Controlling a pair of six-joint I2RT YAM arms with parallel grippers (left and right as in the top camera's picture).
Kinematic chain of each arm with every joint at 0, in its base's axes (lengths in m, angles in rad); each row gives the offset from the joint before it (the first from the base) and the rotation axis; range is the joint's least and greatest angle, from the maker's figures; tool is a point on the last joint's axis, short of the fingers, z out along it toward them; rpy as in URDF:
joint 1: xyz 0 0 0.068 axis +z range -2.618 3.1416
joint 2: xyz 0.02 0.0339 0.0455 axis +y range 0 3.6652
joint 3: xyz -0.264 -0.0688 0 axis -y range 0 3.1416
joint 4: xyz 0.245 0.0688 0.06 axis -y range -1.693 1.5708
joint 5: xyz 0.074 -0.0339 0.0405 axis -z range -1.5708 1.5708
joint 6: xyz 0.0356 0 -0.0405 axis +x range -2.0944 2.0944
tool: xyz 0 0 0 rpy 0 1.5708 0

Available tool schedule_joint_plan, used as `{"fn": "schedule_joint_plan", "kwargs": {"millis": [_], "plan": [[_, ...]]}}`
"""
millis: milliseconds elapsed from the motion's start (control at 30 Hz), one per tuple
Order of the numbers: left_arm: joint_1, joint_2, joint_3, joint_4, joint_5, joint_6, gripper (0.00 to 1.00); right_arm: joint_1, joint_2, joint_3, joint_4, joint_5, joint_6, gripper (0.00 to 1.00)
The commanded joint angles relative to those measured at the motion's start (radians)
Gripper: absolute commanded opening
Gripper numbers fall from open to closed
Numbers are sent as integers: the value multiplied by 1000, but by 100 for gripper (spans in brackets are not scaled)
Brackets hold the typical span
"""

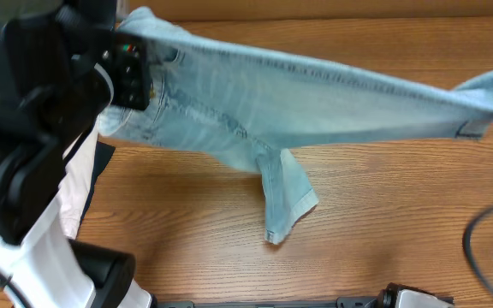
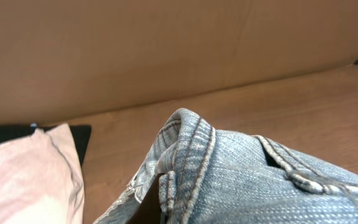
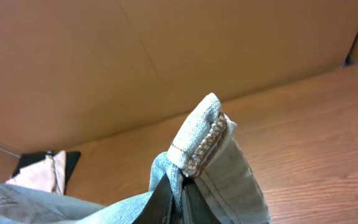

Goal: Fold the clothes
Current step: 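Lift the shorts with both grippers and stretch them across the table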

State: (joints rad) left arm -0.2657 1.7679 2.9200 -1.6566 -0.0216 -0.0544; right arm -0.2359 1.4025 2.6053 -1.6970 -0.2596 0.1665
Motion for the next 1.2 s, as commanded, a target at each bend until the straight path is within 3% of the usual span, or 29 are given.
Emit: {"fn": "schedule_joint_plan", "kwargs": {"millis": [0,100,267,367,467,733,1000,1167], "plan": [[32,54,15,77,-143,7,4,-28,125,-1,29,82,-49,4],[32,103,15,158,-147,8,4,-28,211,-1,94,39,-70,4],[32,199,15,429,-146,32,4,-28,352,-1,356,24,-70,4],[29,221,15,596,-130,32,4,-28,380,-1,489,24,-71,4],[30,217,15,667,-81,32,4,-35,380,2,550,30,-93,4],[32,254,0,415,-66,33,4,-32,422,-2,438,11,-150,4],[71,397,-2,154,-328,31,4,63,543,-118,264,-111,-202,4],[131,467,-2,50,-391,16,4,177,564,-266,244,-146,-201,4]]}}
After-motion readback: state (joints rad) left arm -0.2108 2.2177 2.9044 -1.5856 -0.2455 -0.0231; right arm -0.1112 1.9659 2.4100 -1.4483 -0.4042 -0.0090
